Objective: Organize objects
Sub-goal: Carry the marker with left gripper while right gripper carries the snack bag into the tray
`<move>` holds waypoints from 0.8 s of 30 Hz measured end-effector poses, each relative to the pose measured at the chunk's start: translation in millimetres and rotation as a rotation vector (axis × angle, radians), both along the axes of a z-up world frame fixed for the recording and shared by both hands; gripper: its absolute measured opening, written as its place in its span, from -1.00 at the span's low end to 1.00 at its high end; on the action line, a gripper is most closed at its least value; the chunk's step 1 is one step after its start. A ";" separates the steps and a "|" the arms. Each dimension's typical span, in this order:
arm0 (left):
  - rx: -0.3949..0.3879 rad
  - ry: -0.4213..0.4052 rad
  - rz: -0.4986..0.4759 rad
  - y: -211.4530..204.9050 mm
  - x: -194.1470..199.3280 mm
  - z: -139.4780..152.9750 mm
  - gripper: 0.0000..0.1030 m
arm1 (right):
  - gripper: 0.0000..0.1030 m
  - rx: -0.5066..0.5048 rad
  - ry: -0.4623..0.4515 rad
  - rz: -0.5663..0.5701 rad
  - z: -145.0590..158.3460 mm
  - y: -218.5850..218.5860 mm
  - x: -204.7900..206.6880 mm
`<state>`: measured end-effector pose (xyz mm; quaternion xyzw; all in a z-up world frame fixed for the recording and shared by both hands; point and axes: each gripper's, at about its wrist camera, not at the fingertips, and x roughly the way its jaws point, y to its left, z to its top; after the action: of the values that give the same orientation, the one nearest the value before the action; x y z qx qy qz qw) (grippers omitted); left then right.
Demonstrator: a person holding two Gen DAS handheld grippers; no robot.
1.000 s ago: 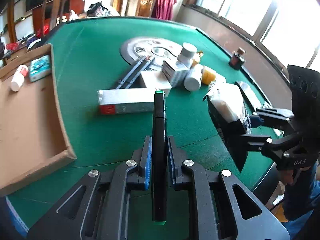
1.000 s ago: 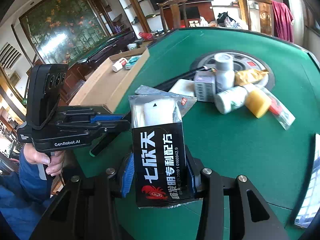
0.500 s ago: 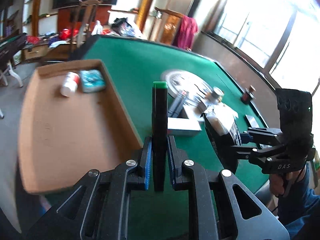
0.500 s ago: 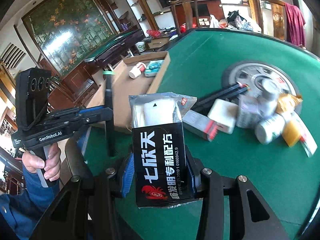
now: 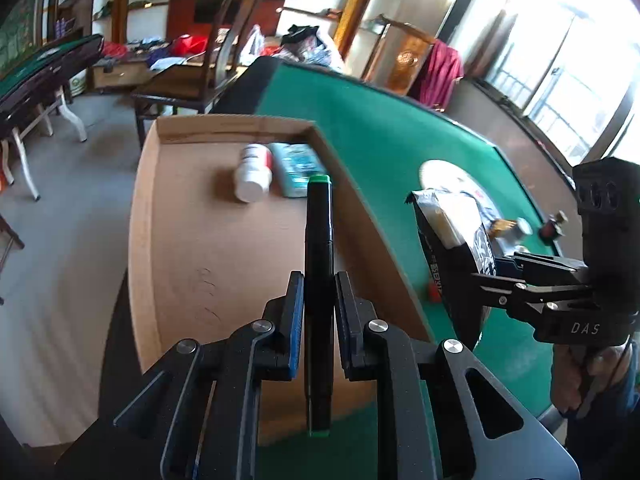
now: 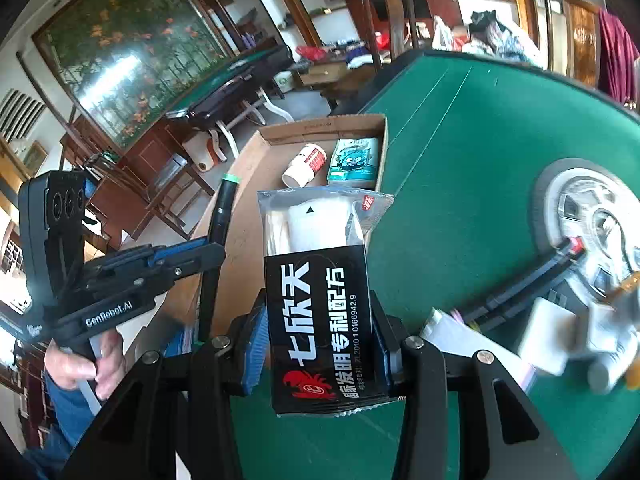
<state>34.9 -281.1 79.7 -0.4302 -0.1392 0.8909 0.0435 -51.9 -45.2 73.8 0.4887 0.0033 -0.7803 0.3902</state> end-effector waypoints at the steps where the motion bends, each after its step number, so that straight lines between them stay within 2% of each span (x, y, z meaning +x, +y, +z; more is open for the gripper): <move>1: 0.006 -0.012 0.014 -4.9 -4.0 -4.1 -0.72 | -0.15 0.006 -0.010 -0.003 -4.1 -7.9 -5.3; 7: 0.033 -0.098 0.097 -34.8 -31.8 -26.6 -0.72 | -0.16 0.049 -0.045 -0.043 -22.6 -44.3 -32.5; 15: 0.003 -0.188 0.114 -49.3 -71.8 -30.5 -0.72 | -0.16 0.098 -0.024 -0.098 -22.0 -81.3 -61.1; 24: -0.002 -0.219 0.142 -62.9 -116.4 -33.8 -0.72 | -0.15 0.132 -0.053 -0.172 -32.6 -104.5 -88.6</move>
<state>-81.5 -344.0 45.8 -0.5141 -0.1725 0.8394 -0.0357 -140.5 -149.7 41.2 0.5323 0.0023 -0.7958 0.2888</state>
